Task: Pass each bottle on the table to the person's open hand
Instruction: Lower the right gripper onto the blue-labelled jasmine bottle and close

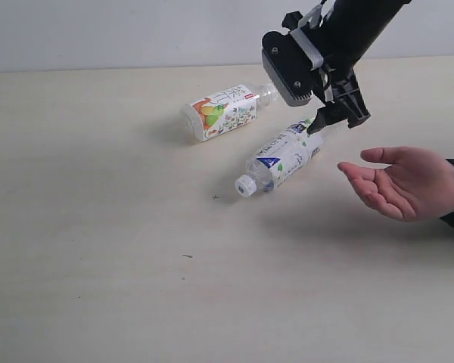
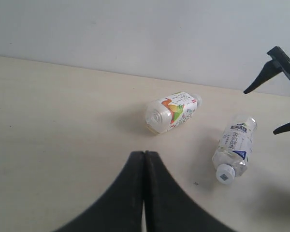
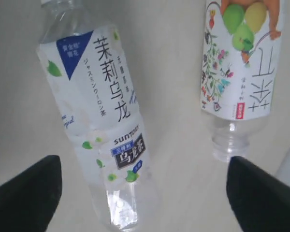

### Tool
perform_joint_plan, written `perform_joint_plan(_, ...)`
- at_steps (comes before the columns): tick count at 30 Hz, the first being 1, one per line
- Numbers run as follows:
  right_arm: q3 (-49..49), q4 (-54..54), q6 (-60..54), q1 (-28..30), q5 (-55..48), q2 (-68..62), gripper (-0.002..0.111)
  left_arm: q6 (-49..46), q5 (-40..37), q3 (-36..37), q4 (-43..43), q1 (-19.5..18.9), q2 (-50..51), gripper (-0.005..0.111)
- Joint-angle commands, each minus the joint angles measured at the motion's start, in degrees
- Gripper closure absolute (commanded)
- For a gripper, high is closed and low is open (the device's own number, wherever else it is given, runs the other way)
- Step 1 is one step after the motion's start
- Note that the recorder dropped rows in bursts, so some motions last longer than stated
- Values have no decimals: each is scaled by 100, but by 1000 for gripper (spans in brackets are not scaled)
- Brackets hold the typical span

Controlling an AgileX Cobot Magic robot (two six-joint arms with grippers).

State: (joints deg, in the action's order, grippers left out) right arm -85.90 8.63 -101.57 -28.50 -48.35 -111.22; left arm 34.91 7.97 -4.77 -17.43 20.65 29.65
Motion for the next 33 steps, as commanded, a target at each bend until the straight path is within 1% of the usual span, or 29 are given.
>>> perform_joint_plan(1,-35,131,-281,-94,90,-147,18,-43,4,21,6,-9,-27,107)
perform_joint_plan(13,-14,-304,-317,-319,-56,-728,18,-43,4,21,6,-9,-27,107)
perform_joint_plan(20,-14,-310,-317,-478,51,-1011,19,-31,4,21,6,-9,-27,107)
perform_joint_plan(26,-14,-319,-293,-481,92,-1126,24,-31,4,21,6,-9,-27,107)
perform_joint_plan(31,-14,-319,-25,-481,171,-1182,31,-31,4,21,6,-9,-27,107)
perform_joint_plan(33,-14,-319,-25,-481,171,-1191,39,-31,4,21,6,-9,-27,107)
